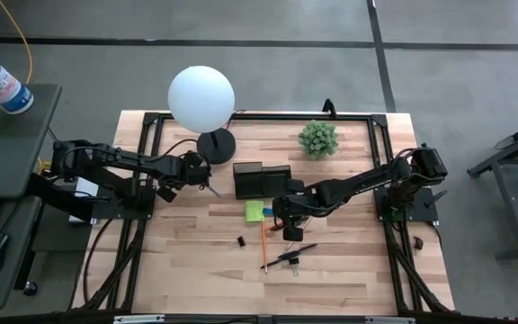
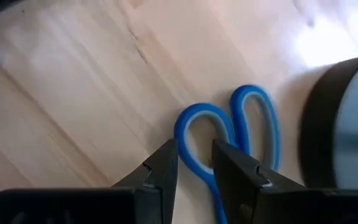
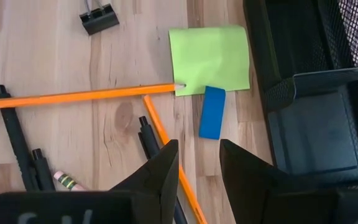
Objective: Pick and place office supplies into organizer
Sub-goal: Put the blue scissors into the top left side of the desk organizer
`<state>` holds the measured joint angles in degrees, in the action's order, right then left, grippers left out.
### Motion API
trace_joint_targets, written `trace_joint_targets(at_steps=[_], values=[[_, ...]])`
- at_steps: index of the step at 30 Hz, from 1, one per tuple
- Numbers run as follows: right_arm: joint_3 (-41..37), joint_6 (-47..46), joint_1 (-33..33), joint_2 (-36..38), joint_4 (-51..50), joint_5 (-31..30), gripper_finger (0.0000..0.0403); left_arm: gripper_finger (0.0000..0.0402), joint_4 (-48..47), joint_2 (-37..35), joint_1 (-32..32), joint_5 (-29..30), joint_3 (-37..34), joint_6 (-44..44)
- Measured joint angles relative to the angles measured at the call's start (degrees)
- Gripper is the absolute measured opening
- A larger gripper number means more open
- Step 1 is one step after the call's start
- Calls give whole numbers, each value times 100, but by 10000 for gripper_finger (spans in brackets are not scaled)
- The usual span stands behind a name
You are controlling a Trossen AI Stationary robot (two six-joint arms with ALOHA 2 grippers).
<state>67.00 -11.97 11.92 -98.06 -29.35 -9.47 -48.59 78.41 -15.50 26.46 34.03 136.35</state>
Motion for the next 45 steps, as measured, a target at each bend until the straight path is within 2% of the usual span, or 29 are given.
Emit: trace_joint_targets(at_steps=[8, 27, 32, 35, 41, 45], values=[[0, 0, 0, 0, 34, 93, 108, 88, 437, 343, 12, -13, -1, 42], [0, -197, 0, 0, 51, 148, 108, 88, 357, 685, 14, -45, 14, -90], [0, -216, 0, 0, 53, 150, 108, 87, 450, 732, 14, 123, 5, -356], [0, -224, 0, 0, 53, 150, 108, 76, 476, 781, 14, 164, 4, -593], [0, -260, 2, 0, 57, 208, 108, 11, 500, 806, 17, 241, 3, -839], [0, -258, 11, 0, 62, 222, 108, 23, 528, 811, 14, 267, -1, -1043]])
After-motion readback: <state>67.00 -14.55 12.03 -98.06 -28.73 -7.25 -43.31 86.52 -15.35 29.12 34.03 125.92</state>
